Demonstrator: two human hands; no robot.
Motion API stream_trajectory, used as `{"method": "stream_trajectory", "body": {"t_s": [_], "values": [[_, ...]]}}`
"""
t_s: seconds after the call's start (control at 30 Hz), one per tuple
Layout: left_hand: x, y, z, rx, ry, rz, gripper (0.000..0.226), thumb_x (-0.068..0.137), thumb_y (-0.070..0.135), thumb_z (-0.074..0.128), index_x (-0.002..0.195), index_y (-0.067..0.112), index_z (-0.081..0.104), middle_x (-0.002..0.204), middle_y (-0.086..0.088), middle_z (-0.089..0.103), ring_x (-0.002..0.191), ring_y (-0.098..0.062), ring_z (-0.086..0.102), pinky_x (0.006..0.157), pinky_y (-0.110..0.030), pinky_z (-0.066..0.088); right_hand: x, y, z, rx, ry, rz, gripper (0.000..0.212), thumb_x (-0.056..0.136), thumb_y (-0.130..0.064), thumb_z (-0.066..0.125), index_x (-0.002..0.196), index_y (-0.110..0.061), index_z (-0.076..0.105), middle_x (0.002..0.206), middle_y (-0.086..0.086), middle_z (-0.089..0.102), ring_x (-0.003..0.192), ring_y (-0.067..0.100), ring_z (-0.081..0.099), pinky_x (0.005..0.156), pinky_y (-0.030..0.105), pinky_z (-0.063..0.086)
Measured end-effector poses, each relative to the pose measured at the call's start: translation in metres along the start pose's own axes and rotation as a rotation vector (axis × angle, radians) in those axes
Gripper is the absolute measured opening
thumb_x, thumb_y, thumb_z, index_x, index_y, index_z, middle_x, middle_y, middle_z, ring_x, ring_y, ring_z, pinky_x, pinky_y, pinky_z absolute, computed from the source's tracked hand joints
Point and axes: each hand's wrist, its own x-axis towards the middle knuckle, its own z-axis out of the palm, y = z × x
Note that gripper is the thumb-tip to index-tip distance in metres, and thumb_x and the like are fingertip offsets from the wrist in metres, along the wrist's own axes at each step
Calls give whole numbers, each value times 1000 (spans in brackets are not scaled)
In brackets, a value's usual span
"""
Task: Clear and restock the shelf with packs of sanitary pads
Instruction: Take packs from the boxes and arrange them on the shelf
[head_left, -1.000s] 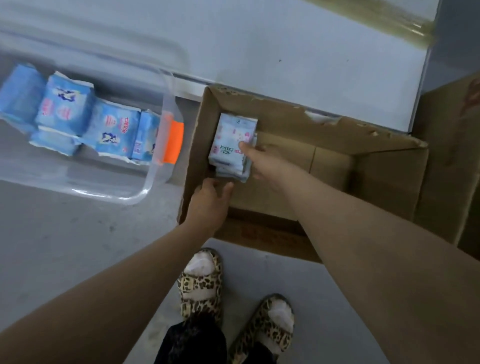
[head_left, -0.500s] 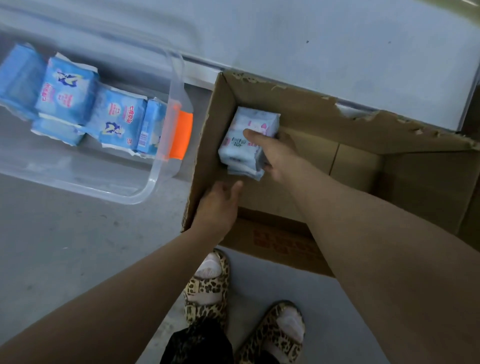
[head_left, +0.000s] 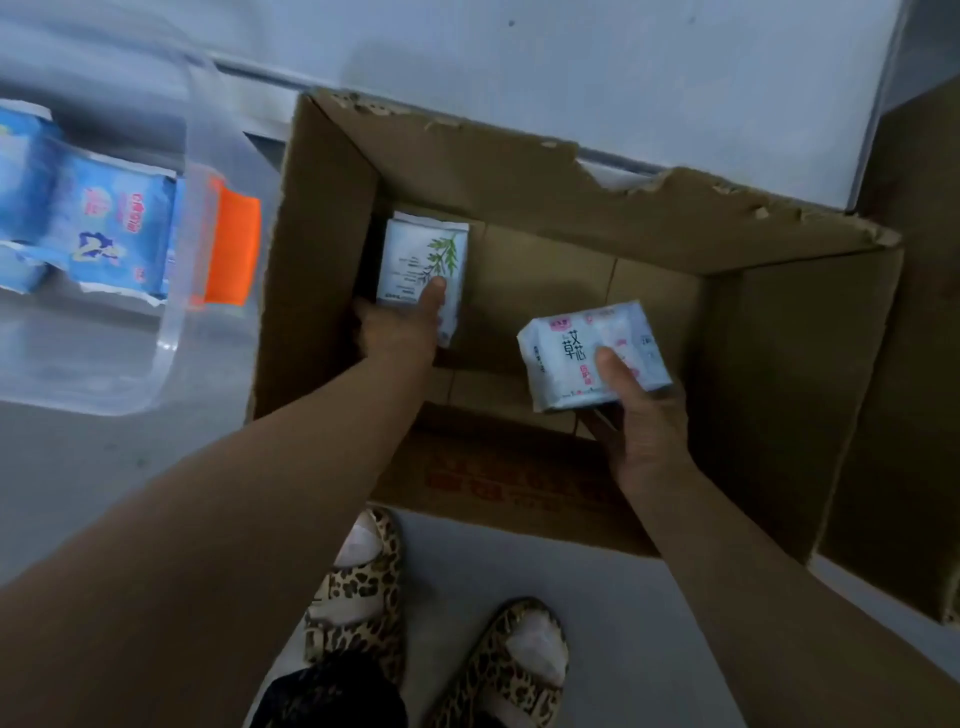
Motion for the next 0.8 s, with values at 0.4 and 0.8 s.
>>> {"method": "stream_trajectory", "body": {"t_s": [0.4,0.8], "values": [[-7,-9,-4,-48,-121,-21,107,35,51,98,125,12,54,111,-1,68,92,-18,68,77,-37,60,-15,-5,-7,59,101,64,72,66,-20,87,131,-20,57,114,4,74,98,21,74,85,43,62],[-157,32,-111,-126,-359,-88,63,72,59,78,119,19,65,106,-3,75,93,-21,74,67,-33,58,-146,-76,3,51,67,154,51,80,-19,84,127,-18,64,116,4,74,104,20,72,88,37,61]]}}
